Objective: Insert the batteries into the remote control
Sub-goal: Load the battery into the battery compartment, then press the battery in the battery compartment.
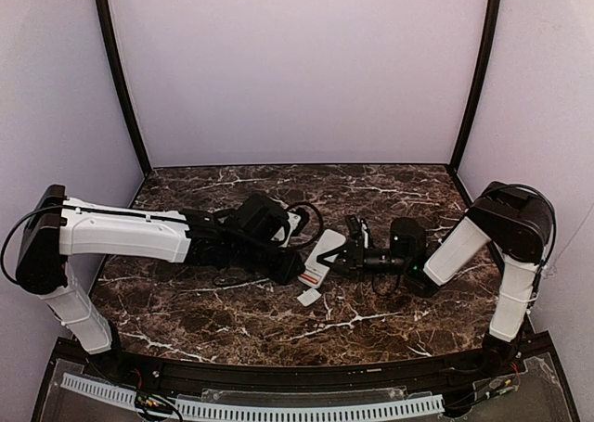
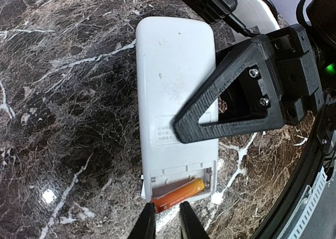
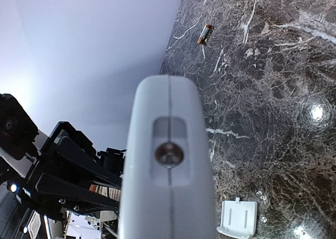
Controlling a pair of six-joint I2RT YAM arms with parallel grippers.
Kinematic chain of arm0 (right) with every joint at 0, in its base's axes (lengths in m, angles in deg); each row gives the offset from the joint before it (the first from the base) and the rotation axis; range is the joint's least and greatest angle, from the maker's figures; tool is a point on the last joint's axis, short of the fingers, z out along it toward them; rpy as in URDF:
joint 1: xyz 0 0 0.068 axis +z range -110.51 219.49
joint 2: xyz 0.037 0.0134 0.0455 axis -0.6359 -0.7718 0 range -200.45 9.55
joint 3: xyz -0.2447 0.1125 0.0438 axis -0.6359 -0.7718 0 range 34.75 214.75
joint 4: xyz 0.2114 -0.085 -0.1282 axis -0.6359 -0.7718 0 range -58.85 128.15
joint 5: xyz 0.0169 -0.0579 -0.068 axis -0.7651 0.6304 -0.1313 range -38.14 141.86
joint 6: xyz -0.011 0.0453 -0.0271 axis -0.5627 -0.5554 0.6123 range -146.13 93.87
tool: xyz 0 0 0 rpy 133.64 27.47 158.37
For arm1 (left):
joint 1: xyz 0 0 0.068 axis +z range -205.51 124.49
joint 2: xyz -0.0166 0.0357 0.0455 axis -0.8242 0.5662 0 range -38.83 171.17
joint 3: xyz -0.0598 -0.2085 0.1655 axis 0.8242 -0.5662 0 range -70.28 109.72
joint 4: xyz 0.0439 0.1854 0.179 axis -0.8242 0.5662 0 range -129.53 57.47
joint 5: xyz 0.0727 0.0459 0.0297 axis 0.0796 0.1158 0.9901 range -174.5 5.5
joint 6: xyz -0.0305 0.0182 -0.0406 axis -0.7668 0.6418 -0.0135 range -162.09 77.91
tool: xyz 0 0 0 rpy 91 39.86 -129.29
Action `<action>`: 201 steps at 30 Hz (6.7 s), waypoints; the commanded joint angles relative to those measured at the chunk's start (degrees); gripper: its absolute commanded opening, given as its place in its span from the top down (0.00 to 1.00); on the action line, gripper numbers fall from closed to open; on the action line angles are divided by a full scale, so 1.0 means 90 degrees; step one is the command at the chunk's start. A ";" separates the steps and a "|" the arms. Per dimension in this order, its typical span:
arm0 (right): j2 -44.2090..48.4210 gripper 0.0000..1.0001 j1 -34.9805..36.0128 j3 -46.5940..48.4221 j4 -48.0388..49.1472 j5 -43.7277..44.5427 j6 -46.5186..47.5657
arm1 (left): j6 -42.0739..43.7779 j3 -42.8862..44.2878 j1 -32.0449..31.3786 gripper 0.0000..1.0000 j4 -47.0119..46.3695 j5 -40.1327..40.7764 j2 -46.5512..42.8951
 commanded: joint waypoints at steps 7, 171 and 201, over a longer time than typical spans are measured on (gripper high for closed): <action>0.0105 1.00 0.0098 0.0082 0.0317 -0.0042 0.0077 | 0.0012 0.0179 -0.0030 0.86 0.0329 0.0044 0.0082; 0.1198 1.00 -0.0110 0.0303 -0.0537 -0.0642 0.1574 | 0.0711 -0.0312 0.0674 0.29 -0.0715 -0.2390 -0.0407; 0.1169 1.00 0.0088 0.0397 -0.0441 -0.0558 0.1519 | 0.0220 -0.0145 0.0652 0.59 -0.0831 -0.2301 0.0137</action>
